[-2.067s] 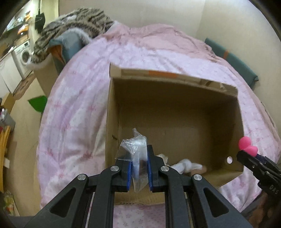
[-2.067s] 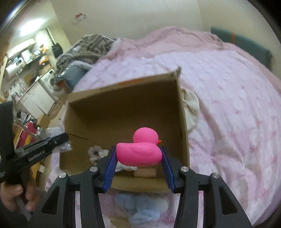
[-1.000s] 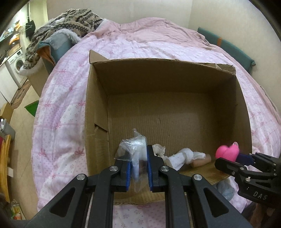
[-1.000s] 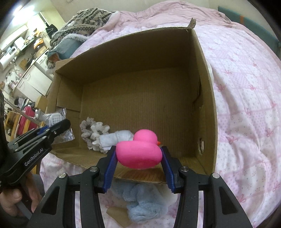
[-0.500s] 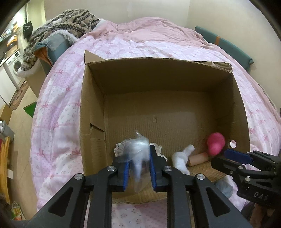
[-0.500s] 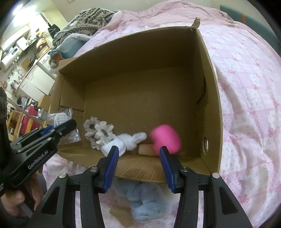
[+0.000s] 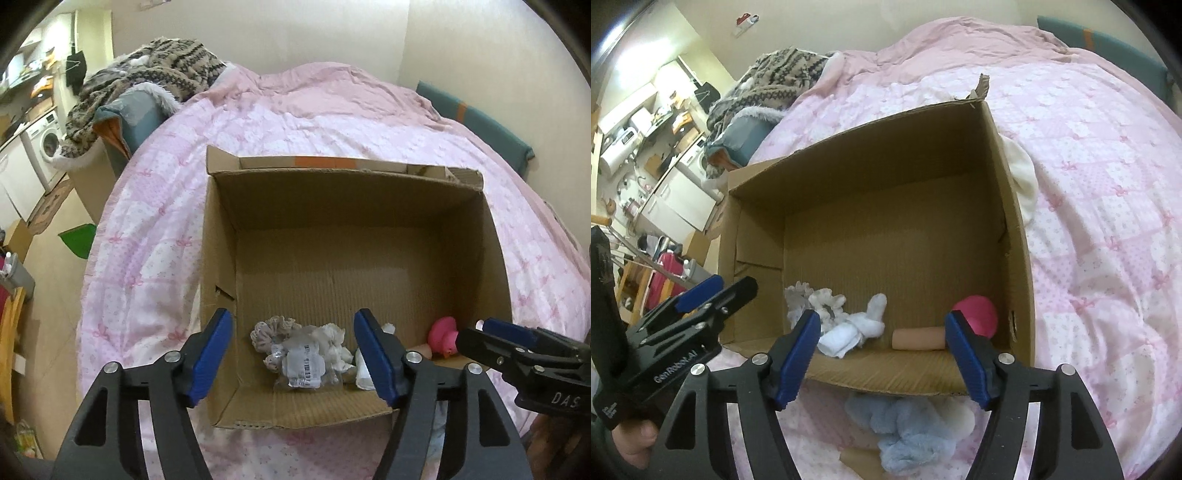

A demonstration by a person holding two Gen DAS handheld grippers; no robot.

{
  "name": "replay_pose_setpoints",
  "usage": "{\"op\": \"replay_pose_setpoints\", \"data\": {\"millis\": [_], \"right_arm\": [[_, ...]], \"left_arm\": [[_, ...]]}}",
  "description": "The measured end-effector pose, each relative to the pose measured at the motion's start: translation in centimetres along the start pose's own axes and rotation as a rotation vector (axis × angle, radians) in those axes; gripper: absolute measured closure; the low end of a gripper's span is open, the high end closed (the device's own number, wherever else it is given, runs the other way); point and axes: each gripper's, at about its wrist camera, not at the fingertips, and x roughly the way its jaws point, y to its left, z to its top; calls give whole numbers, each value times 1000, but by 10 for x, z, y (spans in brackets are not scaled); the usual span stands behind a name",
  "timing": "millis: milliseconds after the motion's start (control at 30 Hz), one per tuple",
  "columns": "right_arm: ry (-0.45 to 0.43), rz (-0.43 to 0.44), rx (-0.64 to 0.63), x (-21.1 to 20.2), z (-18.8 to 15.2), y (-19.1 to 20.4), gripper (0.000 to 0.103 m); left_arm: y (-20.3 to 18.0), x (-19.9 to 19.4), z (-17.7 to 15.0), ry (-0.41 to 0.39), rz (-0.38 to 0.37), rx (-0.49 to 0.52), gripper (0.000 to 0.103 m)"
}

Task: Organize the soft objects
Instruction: 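Withdraw both open tools from the box toward the blue plush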

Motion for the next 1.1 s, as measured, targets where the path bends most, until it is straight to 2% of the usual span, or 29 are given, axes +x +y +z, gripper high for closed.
{"op": "replay_pose_setpoints", "data": {"millis": [100, 467, 1100], "right_arm": [[-10, -2, 0, -4, -1, 1, 29], [-41, -25, 1, -27, -13, 3, 29], [-28, -32, 108, -53, -51, -20, 29]], "left_arm": [[1, -3, 1, 13, 11, -8, 35], [3, -31, -12, -14, 37, -4, 35], [13, -55, -63, 62, 40, -90, 35]]}}
